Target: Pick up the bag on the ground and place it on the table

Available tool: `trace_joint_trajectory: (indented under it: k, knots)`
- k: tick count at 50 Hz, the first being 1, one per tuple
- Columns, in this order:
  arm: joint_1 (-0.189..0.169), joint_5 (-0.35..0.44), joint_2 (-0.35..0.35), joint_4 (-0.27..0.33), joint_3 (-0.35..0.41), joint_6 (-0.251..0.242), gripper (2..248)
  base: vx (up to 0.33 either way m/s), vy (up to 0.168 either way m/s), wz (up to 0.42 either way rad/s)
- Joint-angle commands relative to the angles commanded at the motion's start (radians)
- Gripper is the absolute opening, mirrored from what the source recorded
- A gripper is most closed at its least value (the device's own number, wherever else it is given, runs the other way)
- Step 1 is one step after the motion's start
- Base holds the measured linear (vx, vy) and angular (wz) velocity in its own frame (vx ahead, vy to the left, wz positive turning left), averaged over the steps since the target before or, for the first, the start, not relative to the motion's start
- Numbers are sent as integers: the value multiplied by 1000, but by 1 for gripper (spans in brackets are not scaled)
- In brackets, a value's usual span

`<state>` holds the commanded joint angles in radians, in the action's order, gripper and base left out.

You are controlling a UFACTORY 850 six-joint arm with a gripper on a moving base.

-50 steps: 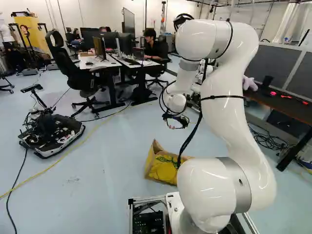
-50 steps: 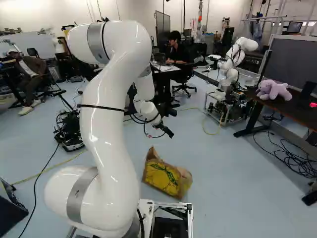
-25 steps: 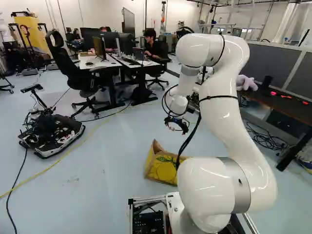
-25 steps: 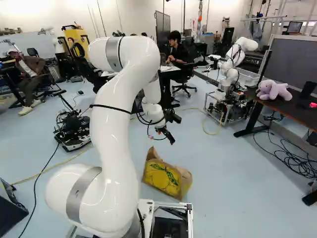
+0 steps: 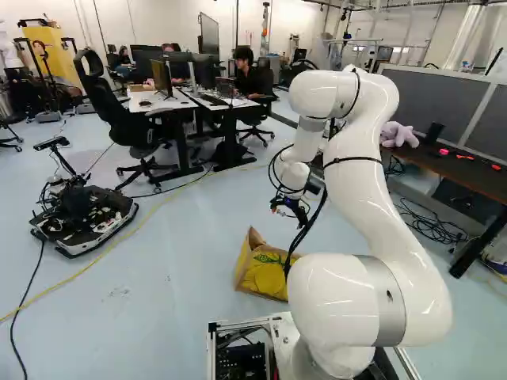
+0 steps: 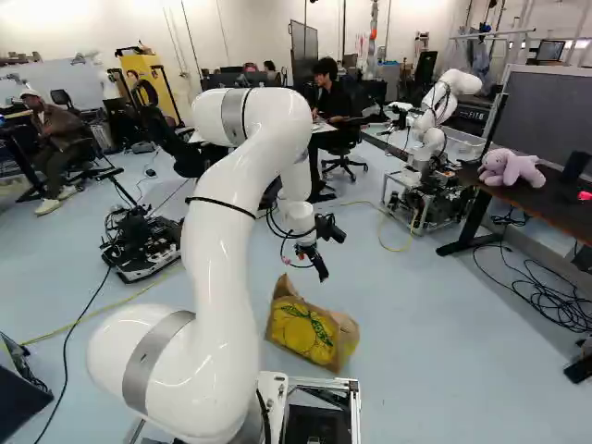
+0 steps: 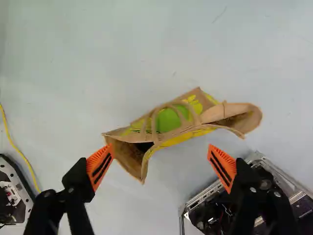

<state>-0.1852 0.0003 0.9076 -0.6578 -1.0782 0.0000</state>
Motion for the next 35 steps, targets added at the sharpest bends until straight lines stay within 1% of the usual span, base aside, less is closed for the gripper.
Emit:
trace_joint_trajectory:
  k: [12, 15, 22, 35]
  knots:
    - [-2, -45, 46, -26, -31, 0, 247, 0, 0, 0]
    - [-2, -56, 58, -33, -39, 11, 247, 0, 0, 0]
    - [-2, -81, 85, -48, -57, 68, 247, 0, 0, 0]
    - [-2, -124, 135, -76, -93, 200, 247, 0, 0, 0]
